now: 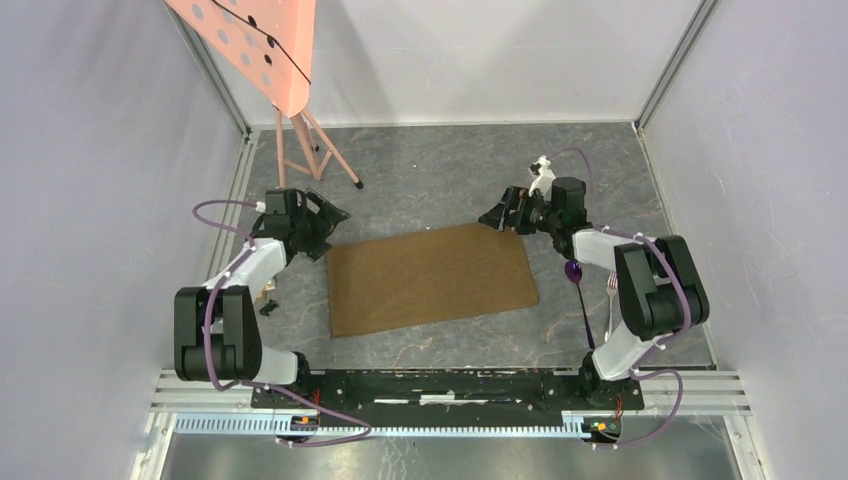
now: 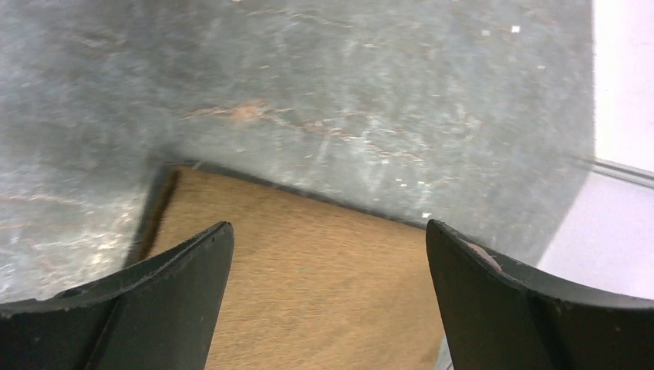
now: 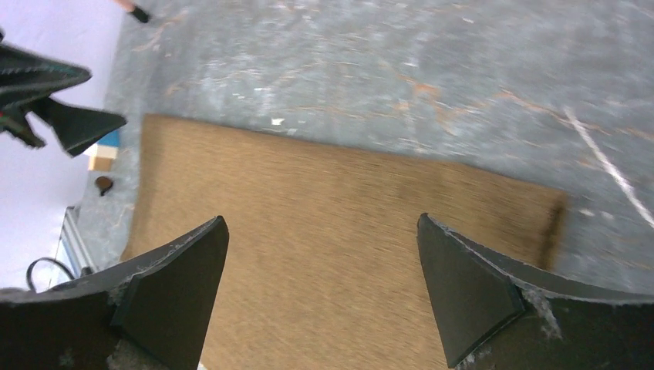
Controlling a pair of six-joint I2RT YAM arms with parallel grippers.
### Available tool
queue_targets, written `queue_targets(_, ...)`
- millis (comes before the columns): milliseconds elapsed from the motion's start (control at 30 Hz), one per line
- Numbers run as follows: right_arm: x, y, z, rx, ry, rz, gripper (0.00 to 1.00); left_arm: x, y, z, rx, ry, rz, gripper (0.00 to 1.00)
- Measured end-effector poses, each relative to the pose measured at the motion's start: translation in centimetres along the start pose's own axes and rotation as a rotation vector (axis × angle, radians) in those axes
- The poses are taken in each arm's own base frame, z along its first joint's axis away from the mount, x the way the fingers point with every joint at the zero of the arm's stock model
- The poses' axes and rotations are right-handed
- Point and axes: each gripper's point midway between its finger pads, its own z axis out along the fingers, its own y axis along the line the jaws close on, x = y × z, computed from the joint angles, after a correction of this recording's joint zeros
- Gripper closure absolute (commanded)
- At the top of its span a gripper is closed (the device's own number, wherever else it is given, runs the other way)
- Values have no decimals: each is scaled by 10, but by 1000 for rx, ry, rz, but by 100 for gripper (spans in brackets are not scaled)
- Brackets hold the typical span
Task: Fold the napkin into a case and place the utensils inside
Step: Smooth out the rectangle-folded napkin at the center of the board.
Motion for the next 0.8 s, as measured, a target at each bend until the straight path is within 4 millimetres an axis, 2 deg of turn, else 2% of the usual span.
queue_targets(133, -3, 40, 7, -97, -12, -38, 2, -4, -26, -7, 93, 9, 14, 0)
queue_targets(200, 4, 52, 17, -141, 8, -26, 2, -2, -29, -2, 115, 29, 15, 0)
queue_targets(267, 14, 55, 28, -169, 33, -3, 2, 2, -26, 11, 117, 53, 12, 0)
queue_targets(400, 32, 32, 42, -137, 75, 61, 2, 14, 1, 36, 37, 92, -8, 0)
queue_targets(467, 34, 19, 43, -116, 77, 84, 2, 8, 2, 38, 36, 68, -15, 0)
queue_targets(733, 6, -18, 35, -36, 27, 41, 2, 1, 6, 38, 18, 37, -28, 0)
queue_targets(800, 5, -25, 32, 11, 36, 21, 2, -2, 8, 35, -1, 26, -30, 0)
